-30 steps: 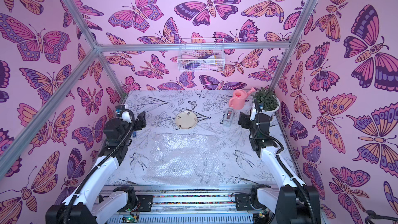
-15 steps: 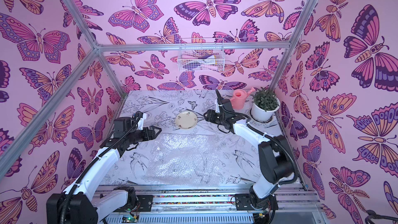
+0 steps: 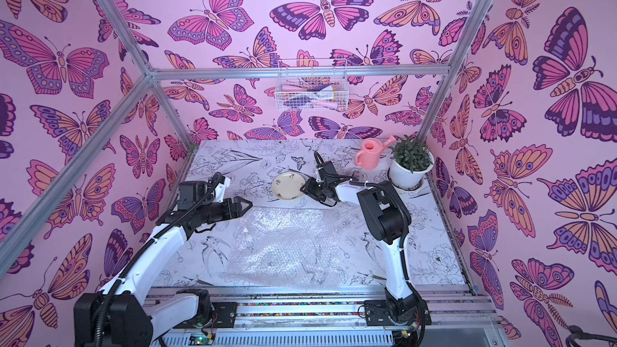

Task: Wrap dinner plates in bubble wrap
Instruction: Pick up the plate from the center of the board.

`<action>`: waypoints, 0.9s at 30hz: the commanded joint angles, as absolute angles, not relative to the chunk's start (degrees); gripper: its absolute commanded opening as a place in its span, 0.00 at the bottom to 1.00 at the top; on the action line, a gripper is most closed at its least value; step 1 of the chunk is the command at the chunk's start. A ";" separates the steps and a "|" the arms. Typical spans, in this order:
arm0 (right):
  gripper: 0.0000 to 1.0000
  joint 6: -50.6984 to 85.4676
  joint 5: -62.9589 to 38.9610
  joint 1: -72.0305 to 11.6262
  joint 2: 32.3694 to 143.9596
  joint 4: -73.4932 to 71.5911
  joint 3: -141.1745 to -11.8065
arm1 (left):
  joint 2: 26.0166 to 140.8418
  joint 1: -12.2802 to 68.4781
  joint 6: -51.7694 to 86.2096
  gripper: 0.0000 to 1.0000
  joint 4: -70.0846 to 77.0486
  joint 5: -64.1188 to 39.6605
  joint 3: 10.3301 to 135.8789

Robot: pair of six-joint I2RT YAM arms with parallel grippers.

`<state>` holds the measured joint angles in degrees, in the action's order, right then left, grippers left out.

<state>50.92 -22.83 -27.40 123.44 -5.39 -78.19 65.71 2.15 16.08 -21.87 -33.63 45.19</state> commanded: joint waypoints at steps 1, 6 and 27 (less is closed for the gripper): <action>0.39 54.69 -24.14 -27.84 126.07 -8.40 -80.41 | 65.11 2.02 15.37 0.79 -23.55 -33.81 45.97; 0.32 56.51 -25.14 -27.86 128.93 -9.71 -81.91 | 65.04 2.02 15.16 0.79 -23.90 -33.37 45.98; 0.00 54.66 -23.49 -27.69 118.07 -4.53 -80.68 | 68.38 2.20 14.11 0.80 -25.09 -30.67 47.72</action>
<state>55.31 -23.51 -27.42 124.77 -5.76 -80.71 67.29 2.17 15.22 -24.08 -31.31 46.54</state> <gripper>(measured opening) 0.095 0.796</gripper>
